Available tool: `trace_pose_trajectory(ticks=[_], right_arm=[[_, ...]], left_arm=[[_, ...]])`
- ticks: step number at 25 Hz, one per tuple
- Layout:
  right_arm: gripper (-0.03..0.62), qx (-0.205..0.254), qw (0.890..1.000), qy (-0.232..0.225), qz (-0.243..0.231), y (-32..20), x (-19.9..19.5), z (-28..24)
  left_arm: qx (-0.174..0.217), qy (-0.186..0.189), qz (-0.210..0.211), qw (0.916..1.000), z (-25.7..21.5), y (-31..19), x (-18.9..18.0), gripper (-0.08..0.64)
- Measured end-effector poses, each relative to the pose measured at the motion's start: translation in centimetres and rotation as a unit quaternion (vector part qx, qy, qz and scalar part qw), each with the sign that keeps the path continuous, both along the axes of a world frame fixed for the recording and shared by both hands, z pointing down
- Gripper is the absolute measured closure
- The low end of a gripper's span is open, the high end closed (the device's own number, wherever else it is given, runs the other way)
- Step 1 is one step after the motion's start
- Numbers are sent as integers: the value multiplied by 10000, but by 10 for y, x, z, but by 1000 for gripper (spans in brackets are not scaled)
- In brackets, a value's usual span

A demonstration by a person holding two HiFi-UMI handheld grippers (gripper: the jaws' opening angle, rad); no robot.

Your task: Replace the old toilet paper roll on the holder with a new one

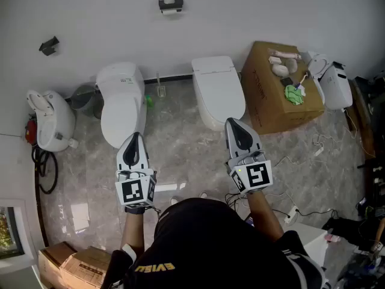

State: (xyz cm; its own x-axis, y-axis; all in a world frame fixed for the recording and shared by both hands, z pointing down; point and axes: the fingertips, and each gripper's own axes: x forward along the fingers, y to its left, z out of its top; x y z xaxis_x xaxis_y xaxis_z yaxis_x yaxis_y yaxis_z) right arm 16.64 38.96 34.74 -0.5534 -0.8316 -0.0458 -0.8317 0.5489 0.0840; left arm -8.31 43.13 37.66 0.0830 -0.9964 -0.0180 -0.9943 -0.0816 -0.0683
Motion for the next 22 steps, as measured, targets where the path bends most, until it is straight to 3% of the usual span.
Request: trace_pose_trajectory(ticks=[9, 13, 16, 18, 22], right_arm=[[597, 92, 9988, -383, 281, -5, -8, -1], [597, 71, 9988, -227, 424, -5, -1, 0], [597, 421, 9970, 331, 559, 6, -11, -8], [597, 645, 9959, 425, 469, 16, -20, -14], [597, 319, 9980, 318, 445, 16, -12, 0]], left_arm=[[-84, -93, -154, 9998, 6, -7, -16, 548], [-21, -36, -66, 10000, 5, -7, -17, 548], [-2, 25, -18, 10000, 10, -1, -19, 548], [-13, 166, 6, 9999, 16, 5, -18, 548], [-104, 193, -36, 9998, 24, 14, -20, 548]])
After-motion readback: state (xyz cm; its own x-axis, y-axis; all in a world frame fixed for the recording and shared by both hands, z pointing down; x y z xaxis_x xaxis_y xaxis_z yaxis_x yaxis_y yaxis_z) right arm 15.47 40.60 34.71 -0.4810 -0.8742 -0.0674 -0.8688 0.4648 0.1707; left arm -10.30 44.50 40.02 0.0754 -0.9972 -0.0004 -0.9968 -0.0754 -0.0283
